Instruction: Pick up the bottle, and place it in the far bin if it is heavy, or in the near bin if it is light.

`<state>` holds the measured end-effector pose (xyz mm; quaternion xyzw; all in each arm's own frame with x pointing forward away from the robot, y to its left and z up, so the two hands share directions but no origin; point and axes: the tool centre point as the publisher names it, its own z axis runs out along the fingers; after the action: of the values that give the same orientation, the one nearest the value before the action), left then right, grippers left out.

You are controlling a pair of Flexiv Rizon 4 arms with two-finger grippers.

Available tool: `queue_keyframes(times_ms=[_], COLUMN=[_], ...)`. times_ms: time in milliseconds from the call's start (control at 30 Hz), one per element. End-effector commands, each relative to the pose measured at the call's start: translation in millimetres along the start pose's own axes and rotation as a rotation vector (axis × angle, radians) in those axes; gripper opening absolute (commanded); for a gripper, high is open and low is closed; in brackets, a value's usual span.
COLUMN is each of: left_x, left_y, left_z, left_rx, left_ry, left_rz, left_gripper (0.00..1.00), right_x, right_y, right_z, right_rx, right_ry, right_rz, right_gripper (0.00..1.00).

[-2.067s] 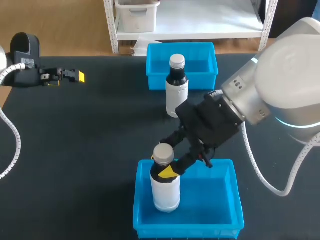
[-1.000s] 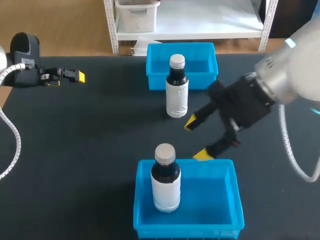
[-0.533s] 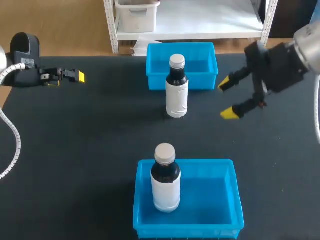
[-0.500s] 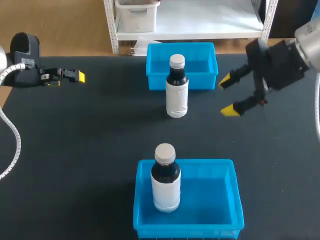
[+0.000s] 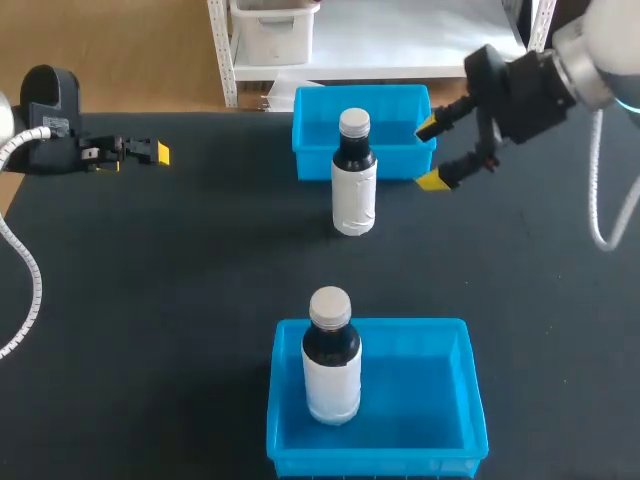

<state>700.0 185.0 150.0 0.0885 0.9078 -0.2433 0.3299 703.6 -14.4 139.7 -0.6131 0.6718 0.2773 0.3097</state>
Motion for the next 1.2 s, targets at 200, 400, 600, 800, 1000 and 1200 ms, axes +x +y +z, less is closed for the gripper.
queue_keyframes(times_ms=[200,400,600,800,1000,1200], left_x=[0.0,0.0,0.0,0.0,0.0,0.0], left_y=[0.0,0.0,0.0,0.0,0.0,0.0], left_z=[0,0,0,0,0,0], left_rx=[0.0,0.0,0.0,0.0,0.0,0.0], left_ry=[0.0,0.0,0.0,0.0,0.0,0.0], left_rz=[0.0,0.0,0.0,0.0,0.0,0.0], left_gripper=[1.0,1.0,1.0,1.0,1.0,1.0], right_x=[-14,-21,-26,-31,-35,-40], right_y=[-49,-54,-53,-51,-51,-52], right_z=[29,41,53,62,71,79], right_rx=[-0.061,-0.066,-0.078,-0.074,-0.07,-0.07], right_ry=[-0.029,-0.034,-0.04,-0.059,-0.069,-0.075], right_rz=[-0.017,-0.026,-0.024,-0.008,0.002,0.005], right_gripper=[1.0,1.0,1.0,1.0,1.0,1.0])
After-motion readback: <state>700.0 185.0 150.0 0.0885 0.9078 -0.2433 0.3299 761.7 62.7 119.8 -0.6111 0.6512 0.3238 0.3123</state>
